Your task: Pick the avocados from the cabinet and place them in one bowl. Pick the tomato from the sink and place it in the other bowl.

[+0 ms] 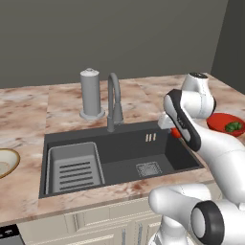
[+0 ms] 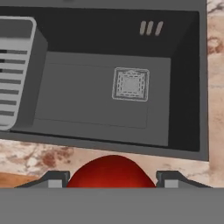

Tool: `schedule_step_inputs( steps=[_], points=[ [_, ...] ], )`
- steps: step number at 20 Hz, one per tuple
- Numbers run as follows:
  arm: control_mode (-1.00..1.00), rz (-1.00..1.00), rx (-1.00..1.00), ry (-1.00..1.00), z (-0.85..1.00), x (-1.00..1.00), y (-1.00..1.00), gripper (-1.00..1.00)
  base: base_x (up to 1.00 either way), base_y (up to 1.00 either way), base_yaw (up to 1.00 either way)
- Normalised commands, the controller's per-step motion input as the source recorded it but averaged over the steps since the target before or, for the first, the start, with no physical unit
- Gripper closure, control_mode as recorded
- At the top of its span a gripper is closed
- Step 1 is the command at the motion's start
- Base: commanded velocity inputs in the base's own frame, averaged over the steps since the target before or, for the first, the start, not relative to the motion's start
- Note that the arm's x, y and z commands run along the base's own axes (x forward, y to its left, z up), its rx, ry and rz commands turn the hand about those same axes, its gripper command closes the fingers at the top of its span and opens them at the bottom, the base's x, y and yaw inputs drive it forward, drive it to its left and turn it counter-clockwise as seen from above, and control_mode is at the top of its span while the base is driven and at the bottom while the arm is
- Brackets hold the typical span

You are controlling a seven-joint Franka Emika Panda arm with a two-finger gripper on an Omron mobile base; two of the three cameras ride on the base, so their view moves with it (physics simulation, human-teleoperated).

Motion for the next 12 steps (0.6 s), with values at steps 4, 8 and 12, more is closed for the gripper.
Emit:
schedule_step_inputs(
  steps=[4, 8, 12],
  points=[
    [1.0, 0.0, 0.0, 0.0, 0.0, 0.0, 0.0, 1.0, -0.02, 0.0, 0.0],
    [1.0, 0.0, 0.0, 0.0, 0.0, 0.0, 0.0, 1.0, -0.84, 0.18, 0.02],
    [1.0, 0.0, 0.0, 0.0, 0.0, 0.0, 0.0, 1.0, -0.89, 0.45, 0.01]
  ],
)
